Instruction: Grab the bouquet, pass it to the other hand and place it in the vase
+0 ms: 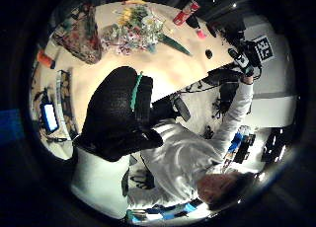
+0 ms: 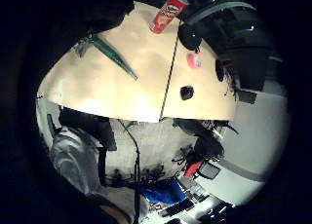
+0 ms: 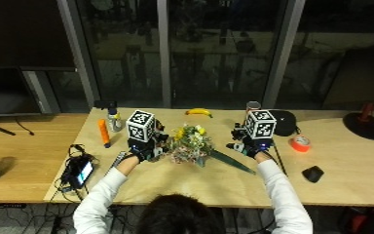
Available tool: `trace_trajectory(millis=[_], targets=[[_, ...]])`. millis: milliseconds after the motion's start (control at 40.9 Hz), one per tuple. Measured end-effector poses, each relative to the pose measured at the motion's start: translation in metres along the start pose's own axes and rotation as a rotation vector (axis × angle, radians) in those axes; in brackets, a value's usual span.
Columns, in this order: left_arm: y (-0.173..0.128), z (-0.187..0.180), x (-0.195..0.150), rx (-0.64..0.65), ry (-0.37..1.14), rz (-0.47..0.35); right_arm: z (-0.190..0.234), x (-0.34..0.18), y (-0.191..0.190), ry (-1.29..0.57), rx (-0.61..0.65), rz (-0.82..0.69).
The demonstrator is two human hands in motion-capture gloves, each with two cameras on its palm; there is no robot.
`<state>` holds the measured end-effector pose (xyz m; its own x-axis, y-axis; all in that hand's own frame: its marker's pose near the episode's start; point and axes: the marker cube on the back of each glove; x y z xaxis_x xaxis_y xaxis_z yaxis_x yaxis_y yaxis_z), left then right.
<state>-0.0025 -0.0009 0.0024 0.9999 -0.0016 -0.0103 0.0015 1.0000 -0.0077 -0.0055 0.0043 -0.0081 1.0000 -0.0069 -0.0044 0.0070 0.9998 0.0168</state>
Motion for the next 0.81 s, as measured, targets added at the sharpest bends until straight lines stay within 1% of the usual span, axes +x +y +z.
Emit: trace_trajectory(millis=[122, 245, 440, 562, 660, 734, 807], targets=[[0.0, -0.001, -0.001, 0.0, 0.041, 0.001, -0.007, 0.001, -0.007, 0.004, 0.009, 0.02], [-0.003, 0.0, -0.003, -0.004, 0.056, 0.001, -0.012, 0.007, -0.014, 0.011, -0.005, 0.074], [-0.001, 0.006, 0.004, 0.004, 0.096, 0.045, -0.013, 0.027, -0.028, -0.013, -0.029, 0.17], [0.003, 0.014, 0.01, 0.009, 0.081, 0.066, -0.005, 0.042, -0.043, -0.035, -0.011, 0.206], [0.005, 0.022, 0.015, -0.019, 0.077, 0.091, 0.007, 0.052, -0.055, -0.069, -0.012, 0.23], [0.006, 0.026, 0.019, -0.047, 0.06, 0.105, 0.018, 0.061, -0.064, -0.083, -0.027, 0.255], [0.006, 0.031, 0.022, -0.066, 0.042, 0.109, 0.034, 0.074, -0.077, -0.104, -0.069, 0.293]])
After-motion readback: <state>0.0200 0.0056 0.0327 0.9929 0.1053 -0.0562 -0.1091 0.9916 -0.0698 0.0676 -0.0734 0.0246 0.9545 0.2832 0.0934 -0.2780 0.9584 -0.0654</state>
